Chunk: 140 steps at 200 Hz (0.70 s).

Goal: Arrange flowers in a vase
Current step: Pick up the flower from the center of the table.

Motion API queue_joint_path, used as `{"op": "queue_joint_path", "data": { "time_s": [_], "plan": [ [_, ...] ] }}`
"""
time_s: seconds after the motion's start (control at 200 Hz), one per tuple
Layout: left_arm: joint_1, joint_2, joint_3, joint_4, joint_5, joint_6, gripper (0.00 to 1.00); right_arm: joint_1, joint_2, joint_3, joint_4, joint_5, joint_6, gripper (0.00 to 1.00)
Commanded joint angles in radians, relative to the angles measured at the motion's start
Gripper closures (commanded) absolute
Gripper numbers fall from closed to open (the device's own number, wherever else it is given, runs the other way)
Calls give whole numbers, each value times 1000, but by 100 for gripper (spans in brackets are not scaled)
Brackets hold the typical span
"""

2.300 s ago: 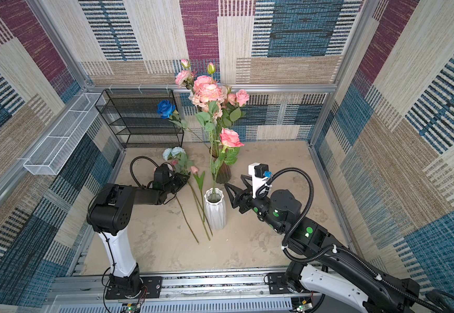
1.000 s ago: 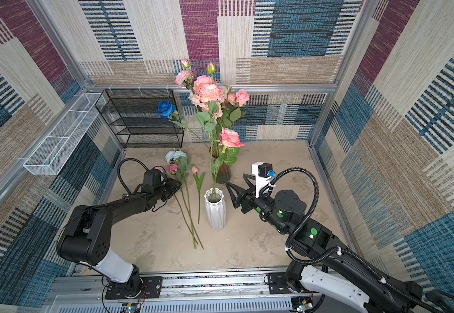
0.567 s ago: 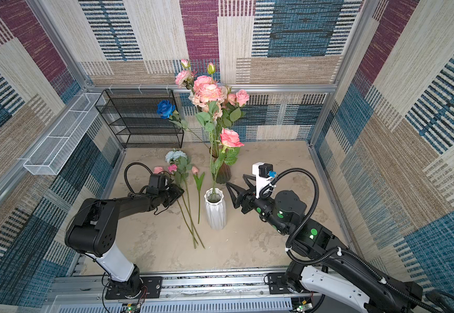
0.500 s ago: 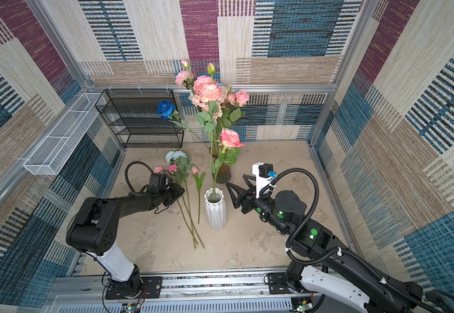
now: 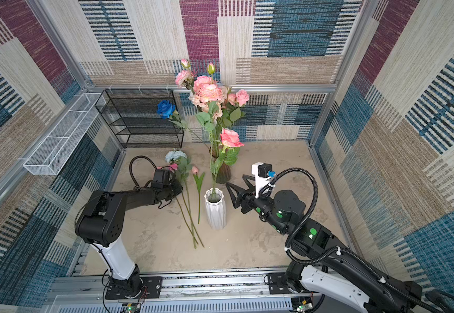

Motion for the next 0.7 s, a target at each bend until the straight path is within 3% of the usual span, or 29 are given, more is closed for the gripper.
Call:
{"op": "queue_joint_path", "data": {
  "time_s": [0.0,0.155,0.481,0.696],
  "plan": [
    [-1,2,-12,-82,-1,10,90,1,-6,4,12,-5,-1,25],
    [-1,-77,-49,-59,-14,-1,100,0,-10,7,12,1,-3,25],
    [-1,-340,-93,-107,-52,4,100,1,-28,27,7,0,-10,25],
    [-1,-562,-94,-192,-14,16,100,1,-58,47,17,-58,-16,23]
  ]
}}
